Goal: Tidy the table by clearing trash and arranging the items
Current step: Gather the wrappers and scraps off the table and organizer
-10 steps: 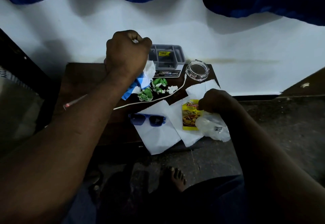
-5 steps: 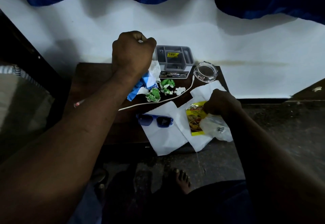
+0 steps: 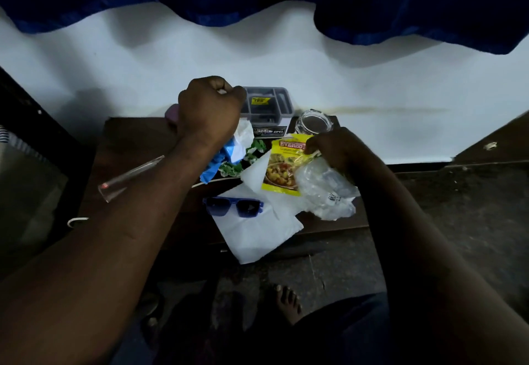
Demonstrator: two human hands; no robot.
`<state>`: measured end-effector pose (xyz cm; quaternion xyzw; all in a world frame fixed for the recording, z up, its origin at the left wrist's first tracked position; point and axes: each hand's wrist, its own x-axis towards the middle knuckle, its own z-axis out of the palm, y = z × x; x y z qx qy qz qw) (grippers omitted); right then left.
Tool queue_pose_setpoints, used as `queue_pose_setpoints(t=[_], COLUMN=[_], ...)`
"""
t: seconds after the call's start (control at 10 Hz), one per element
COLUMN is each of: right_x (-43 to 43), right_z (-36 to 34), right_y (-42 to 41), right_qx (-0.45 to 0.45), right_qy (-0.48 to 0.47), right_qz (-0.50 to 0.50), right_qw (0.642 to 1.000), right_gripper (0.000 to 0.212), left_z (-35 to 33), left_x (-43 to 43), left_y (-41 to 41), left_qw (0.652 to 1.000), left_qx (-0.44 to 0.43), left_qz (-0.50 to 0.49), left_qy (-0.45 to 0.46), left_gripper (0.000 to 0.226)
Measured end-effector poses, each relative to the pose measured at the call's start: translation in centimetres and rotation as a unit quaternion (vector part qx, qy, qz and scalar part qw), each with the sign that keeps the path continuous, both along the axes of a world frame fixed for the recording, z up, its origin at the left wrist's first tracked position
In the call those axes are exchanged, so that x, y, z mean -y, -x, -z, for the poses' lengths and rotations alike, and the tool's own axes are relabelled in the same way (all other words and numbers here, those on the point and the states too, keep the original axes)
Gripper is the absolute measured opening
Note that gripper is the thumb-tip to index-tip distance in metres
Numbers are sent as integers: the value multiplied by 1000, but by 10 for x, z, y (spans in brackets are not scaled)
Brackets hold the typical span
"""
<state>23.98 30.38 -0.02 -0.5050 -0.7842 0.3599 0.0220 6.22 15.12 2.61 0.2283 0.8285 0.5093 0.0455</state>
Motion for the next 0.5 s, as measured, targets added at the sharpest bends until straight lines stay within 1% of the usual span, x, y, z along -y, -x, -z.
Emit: queue_pose_setpoints(t=[0.1,0.2,0.3,0.4,0.5], right_x=[-3,-5,-10,-17,-17], right_z=[10,15,19,24,25], right_y=[-4,-10,-18,-23,-22], right_qx=[0,-2,61,100,120], right_qy=[8,-38,-78,-78,-77], right_qz=[-35,-54,-92,-69,-50], right_qw=[999,998,991,990,989], right_gripper=[26,37,13,20,34], left_z=[5,8,11,13,16], left_x=[-3,-6,-8,-10,-12], left_y=[-6,-9,-10,-11,-10], left_qw=[1000,1000,999,998,998], left_qx=[-5,-11,-15,-24,-20], left_qz=[7,5,9,12,16], left_qy=[12,24,36,49,49], left_gripper=[29,29,26,26,26])
